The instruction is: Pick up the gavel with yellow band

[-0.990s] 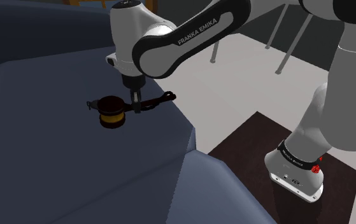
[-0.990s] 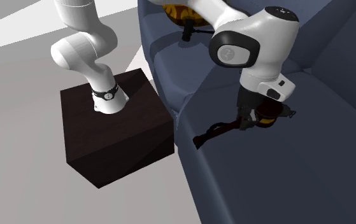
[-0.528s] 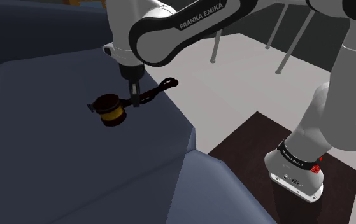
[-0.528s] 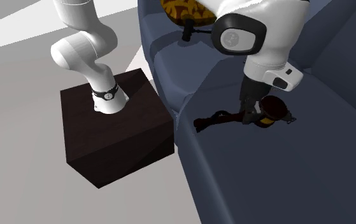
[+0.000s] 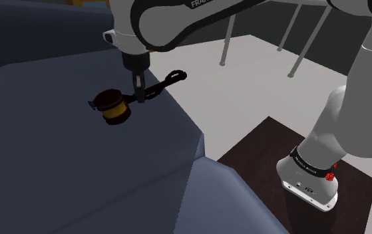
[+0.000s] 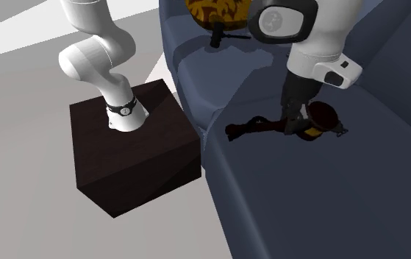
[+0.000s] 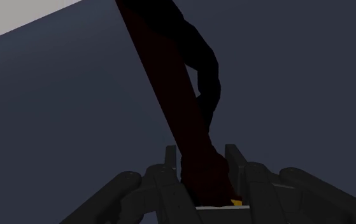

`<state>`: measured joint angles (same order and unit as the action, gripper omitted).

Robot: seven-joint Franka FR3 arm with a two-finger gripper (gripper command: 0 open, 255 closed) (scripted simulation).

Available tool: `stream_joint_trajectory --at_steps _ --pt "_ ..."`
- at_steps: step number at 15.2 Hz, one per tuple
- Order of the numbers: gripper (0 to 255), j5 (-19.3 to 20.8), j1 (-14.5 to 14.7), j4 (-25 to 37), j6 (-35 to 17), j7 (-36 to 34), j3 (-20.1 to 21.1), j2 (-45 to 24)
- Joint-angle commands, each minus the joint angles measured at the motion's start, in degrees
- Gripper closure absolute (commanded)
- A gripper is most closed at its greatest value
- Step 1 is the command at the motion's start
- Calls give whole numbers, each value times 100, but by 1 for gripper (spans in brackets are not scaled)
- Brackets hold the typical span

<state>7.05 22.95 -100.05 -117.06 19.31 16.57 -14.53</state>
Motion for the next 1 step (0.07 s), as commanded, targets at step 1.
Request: stream_joint_trajectory --at_steps 1 --pt "255 -7 -4 30 38 11 0 14"
